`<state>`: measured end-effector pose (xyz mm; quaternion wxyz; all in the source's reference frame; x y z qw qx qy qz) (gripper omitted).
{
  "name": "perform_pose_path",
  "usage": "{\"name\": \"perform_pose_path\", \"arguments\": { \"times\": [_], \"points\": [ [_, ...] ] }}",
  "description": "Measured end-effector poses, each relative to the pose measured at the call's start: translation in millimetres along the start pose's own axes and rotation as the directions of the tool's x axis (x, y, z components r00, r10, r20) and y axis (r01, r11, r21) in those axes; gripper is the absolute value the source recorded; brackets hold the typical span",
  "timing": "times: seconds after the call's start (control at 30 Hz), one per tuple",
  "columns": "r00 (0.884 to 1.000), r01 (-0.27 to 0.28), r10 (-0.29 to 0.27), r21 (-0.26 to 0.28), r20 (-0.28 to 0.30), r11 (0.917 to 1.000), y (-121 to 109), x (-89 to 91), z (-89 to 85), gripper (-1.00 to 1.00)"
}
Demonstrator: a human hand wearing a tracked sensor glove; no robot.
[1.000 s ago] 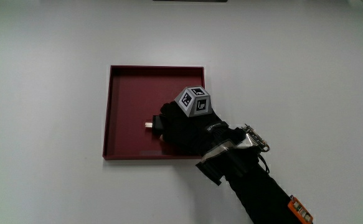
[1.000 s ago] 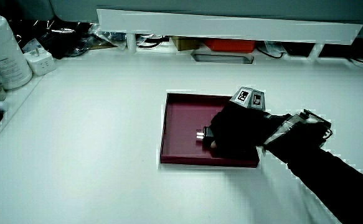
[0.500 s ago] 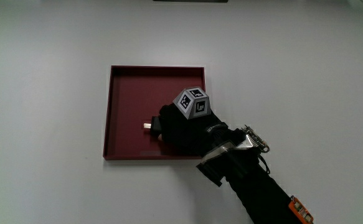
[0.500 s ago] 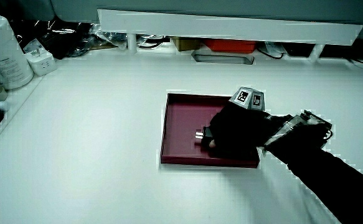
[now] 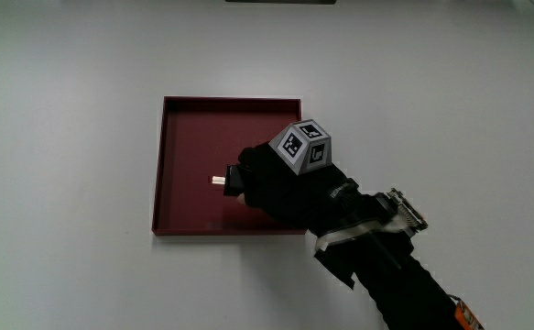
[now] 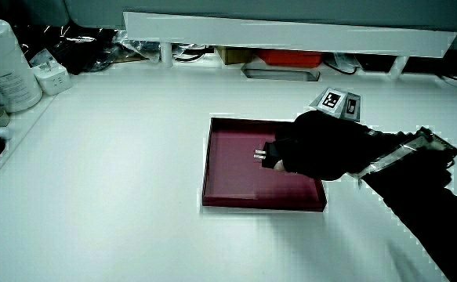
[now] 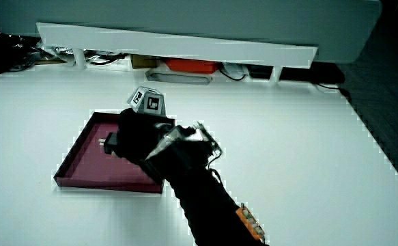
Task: Pick charger from plate
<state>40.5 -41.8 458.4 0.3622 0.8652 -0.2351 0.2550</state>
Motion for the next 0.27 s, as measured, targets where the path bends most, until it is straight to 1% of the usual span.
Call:
{"name": "perform_pose_path", "arguments": {
  "times": [0.07, 0.1, 0.13, 0.2, 0.23, 0.27],
  "points": [
    [1.000, 0.000, 0.000, 0.007, 0.005, 1.0000, -5.4, 1.4, 3.6, 1.00],
    [1.000, 0.006, -0.006, 0.024, 0.010, 0.9997, -10.6, -0.7, 8.1, 1.00],
    [1.000, -0.012, 0.012, 0.008, -0.004, 0.9999, -14.7, -1.9, 10.9, 1.00],
    [1.000, -0.022, 0.022, 0.002, -0.022, 0.9998, -21.3, 0.8, 13.8, 1.00],
    [0.997, -0.041, 0.039, -0.022, -0.060, 0.9989, -23.9, 3.5, 14.3, 1.00],
    [0.997, -0.035, 0.033, -0.023, -0.064, 0.9991, -29.4, 3.7, 17.0, 1.00]
  ]
}}
